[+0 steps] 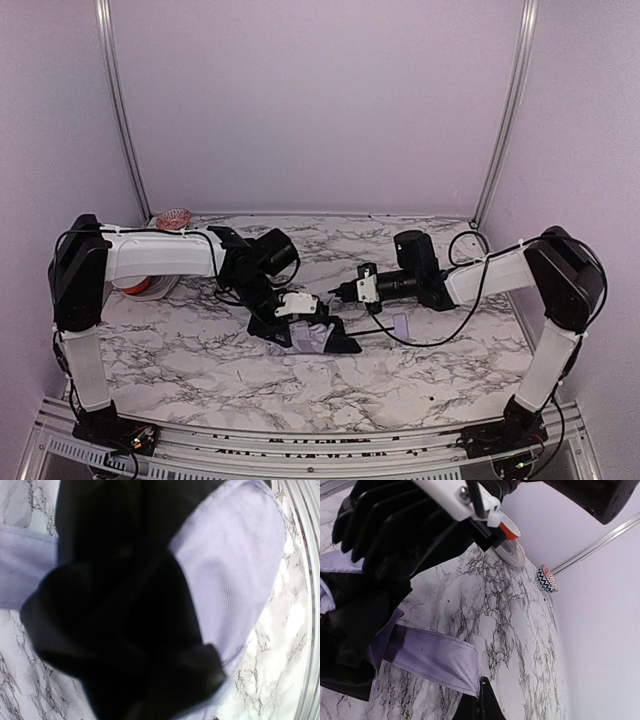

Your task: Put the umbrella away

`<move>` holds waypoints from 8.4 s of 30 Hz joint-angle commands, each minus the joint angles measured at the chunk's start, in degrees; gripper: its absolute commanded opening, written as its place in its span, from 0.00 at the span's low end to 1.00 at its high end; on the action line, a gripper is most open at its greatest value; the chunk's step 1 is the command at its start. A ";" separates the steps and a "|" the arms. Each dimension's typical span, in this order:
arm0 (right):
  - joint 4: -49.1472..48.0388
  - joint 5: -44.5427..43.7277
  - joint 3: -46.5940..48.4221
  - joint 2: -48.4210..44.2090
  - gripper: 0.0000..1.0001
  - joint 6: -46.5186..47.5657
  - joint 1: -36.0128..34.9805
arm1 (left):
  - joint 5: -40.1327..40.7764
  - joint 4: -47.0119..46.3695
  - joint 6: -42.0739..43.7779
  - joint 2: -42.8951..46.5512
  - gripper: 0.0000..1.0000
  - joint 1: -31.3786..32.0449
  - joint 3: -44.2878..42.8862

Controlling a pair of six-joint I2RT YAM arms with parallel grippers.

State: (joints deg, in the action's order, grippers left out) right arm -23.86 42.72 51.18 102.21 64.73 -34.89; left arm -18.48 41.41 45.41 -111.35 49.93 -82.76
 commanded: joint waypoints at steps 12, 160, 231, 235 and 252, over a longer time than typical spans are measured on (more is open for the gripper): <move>-27.95 -8.37 -17.10 -7.95 0.00 -14.59 -6.33 | -0.50 5.82 -11.71 -10.89 0.00 -2.01 -9.19; -31.71 -24.99 -20.09 4.48 0.00 -19.52 -17.38 | 1.24 -69.57 -12.59 9.65 0.02 4.84 36.36; 40.65 13.26 17.57 8.51 0.25 -75.25 -5.31 | -1.65 -65.93 -8.27 11.07 0.00 3.59 37.85; 41.60 14.31 18.39 9.14 0.21 -74.50 -5.98 | -0.88 -65.81 -8.49 10.98 0.00 3.52 37.70; 46.13 14.02 20.54 10.38 0.01 -71.32 -6.31 | 0.37 -64.27 -7.96 11.07 0.00 3.42 37.33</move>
State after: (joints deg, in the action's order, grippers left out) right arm 19.46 55.75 70.28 112.38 -8.08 -40.69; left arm -19.42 -26.87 36.71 -100.68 53.78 -45.28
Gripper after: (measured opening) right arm 0.007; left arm 0.006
